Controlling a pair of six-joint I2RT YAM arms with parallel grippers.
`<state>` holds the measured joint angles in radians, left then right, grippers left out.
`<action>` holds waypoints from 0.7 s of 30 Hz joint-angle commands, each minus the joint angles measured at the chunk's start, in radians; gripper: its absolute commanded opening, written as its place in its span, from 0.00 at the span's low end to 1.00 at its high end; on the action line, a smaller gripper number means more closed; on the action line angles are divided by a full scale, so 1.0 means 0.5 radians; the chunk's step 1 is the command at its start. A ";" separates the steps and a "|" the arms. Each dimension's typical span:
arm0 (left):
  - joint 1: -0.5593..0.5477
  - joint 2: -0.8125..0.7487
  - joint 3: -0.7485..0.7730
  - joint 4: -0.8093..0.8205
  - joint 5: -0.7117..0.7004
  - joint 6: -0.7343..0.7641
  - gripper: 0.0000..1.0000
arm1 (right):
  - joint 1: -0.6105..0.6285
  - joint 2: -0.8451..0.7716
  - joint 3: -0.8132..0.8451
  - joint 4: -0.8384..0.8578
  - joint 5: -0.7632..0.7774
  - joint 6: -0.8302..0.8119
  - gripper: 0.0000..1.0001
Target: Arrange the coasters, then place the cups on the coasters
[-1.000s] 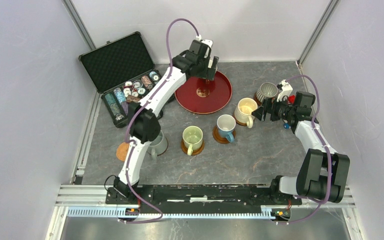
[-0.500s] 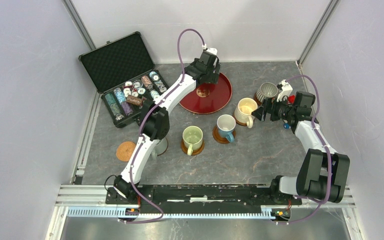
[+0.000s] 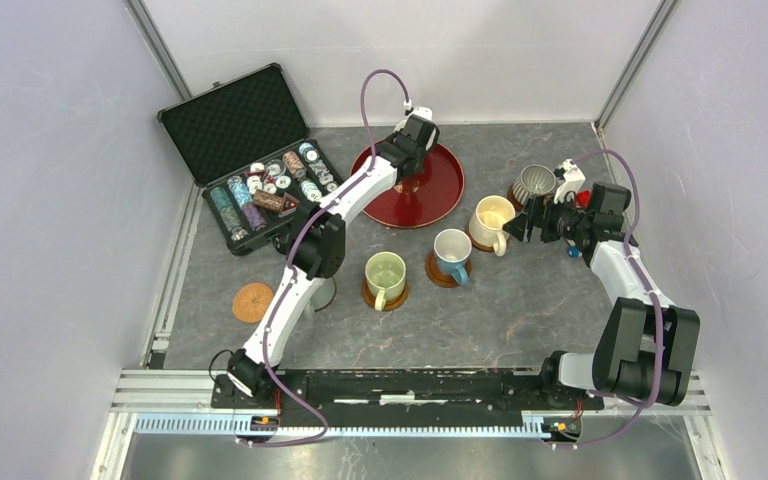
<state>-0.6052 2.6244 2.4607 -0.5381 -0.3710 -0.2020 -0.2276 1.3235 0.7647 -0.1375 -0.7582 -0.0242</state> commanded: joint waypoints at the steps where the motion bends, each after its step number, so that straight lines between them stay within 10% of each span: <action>1: 0.037 -0.265 -0.158 0.079 -0.076 -0.050 0.23 | -0.010 0.005 0.091 0.017 -0.051 -0.023 0.98; 9: 0.056 -0.612 -0.523 0.015 0.029 -0.088 0.03 | -0.008 -0.020 0.085 0.014 -0.058 -0.022 0.98; 21: 0.056 -0.978 -1.192 -0.206 0.135 -0.023 0.09 | -0.008 -0.031 0.085 0.014 -0.067 -0.022 0.98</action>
<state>-0.5781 2.2246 1.9289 -0.6247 -0.3145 -0.2115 -0.2276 1.3235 0.7647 -0.1444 -0.7677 -0.0242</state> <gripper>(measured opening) 0.278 0.979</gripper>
